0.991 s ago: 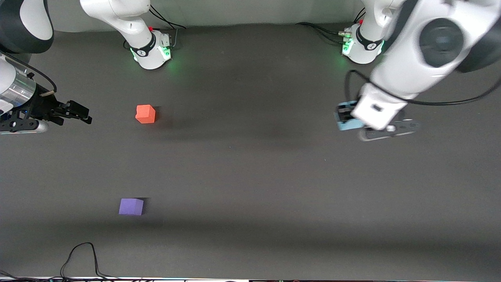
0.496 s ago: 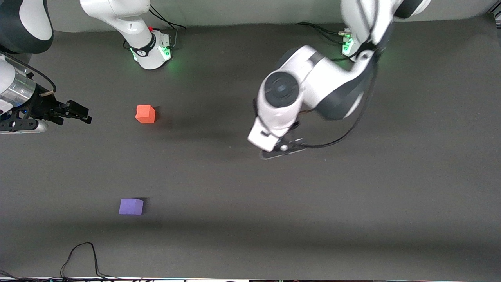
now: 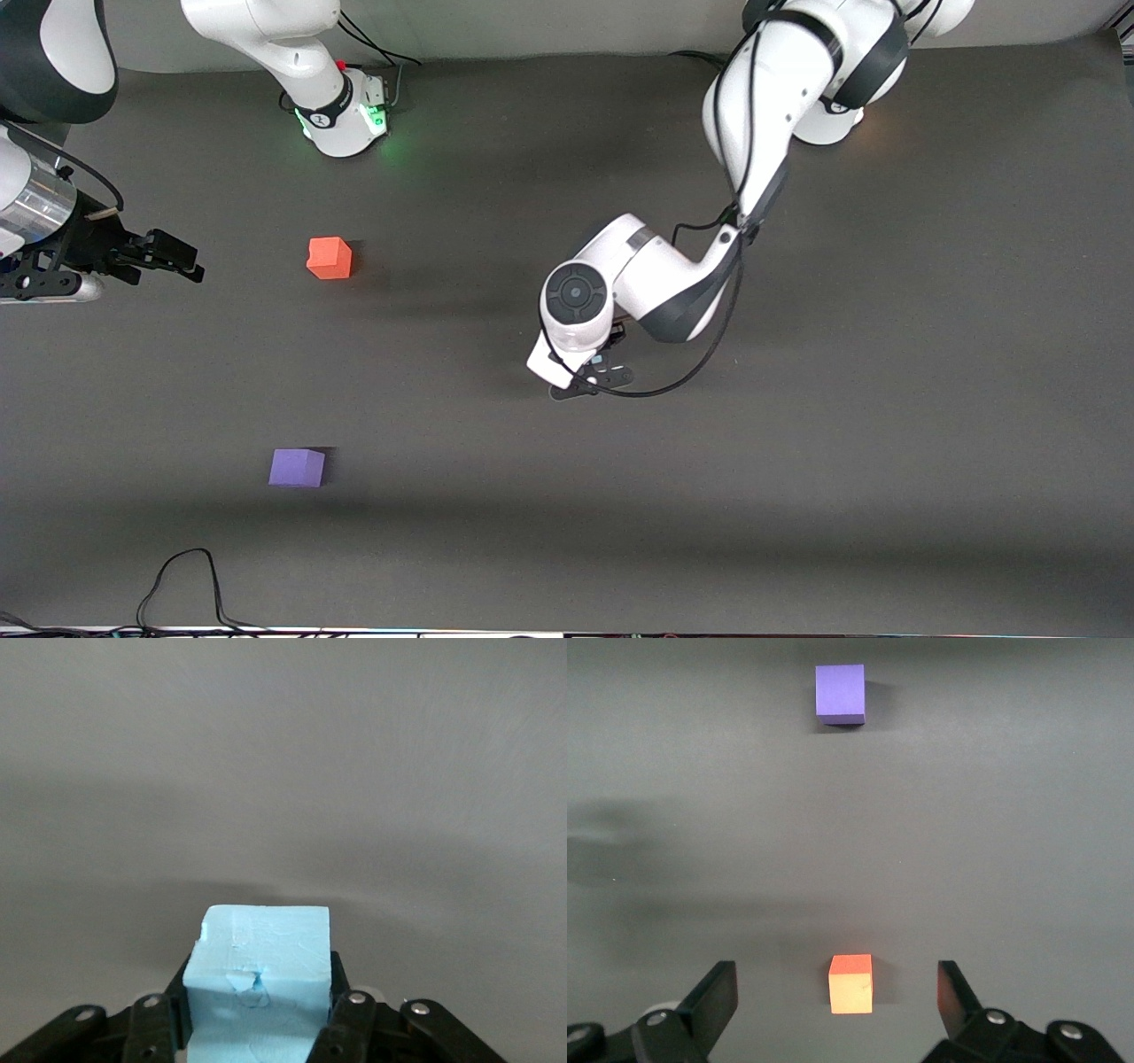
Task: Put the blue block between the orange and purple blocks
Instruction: 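Carry the blue cube with the left gripper toward the table middle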
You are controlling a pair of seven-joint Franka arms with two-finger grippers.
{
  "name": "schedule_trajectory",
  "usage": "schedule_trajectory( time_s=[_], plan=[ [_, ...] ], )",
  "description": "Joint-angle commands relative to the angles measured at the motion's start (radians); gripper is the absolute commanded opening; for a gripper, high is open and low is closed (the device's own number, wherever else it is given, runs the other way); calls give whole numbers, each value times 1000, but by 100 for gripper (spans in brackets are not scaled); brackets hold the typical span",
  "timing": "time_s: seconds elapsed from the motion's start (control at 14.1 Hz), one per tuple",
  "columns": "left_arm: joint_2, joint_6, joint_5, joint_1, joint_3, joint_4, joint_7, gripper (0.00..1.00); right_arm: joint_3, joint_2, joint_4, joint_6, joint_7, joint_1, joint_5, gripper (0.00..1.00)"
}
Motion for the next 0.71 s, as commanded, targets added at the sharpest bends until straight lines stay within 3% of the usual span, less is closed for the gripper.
schedule_trajectory(
  time_s=[0.0,0.21,0.28,0.35,0.42,0.64],
  plan=[
    [22,47,20,-47,13,-18,-66,0,8,-13,-13,25,1,1,13,100],
    [54,80,21,-58,15,-19,-71,0,9,-9,-13,27,3,3,13,100],
    [54,82,21,-58,15,-21,-71,6,9,-7,-11,27,1,3,13,100],
    [53,74,23,-59,15,-21,-71,77,9,-6,-10,31,3,4,13,100],
    [38,58,44,-58,15,-21,-70,100,9,-4,-10,48,3,4,13,100],
    [-39,-82,61,-29,15,-19,-53,100,17,0,-6,54,3,6,17,100]
  ],
)
